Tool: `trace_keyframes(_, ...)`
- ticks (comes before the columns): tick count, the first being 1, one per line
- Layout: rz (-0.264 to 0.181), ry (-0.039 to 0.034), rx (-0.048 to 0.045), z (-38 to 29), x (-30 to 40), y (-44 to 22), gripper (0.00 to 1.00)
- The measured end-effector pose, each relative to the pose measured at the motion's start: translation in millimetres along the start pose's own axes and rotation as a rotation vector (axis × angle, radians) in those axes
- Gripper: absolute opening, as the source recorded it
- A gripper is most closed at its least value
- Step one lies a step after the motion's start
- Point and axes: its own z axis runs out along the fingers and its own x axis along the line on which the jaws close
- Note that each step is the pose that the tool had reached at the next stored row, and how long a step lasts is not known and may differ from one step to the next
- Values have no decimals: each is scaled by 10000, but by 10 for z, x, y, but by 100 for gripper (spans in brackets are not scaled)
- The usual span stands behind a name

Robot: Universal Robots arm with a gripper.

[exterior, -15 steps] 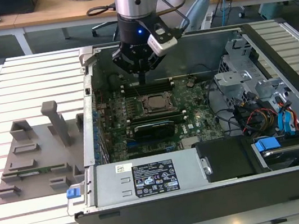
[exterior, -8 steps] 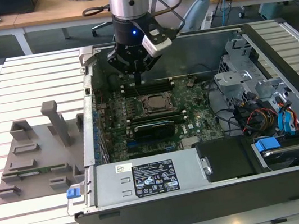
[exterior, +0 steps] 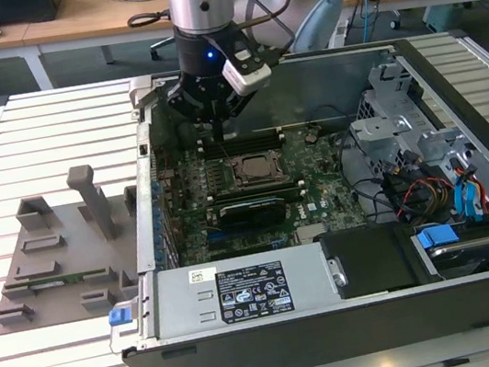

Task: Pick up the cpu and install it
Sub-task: 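Install the first cpu locking lever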

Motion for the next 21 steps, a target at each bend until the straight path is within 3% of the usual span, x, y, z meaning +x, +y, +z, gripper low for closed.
trace_keyframes(11, 0, 2, 2, 18, 85, 2, 11)
trace_keyframes(15, -1, 0, 0, 56, 112, 10, 11)
trace_keyframes(21, -1, 0, 0, 88, 167, 110, 11)
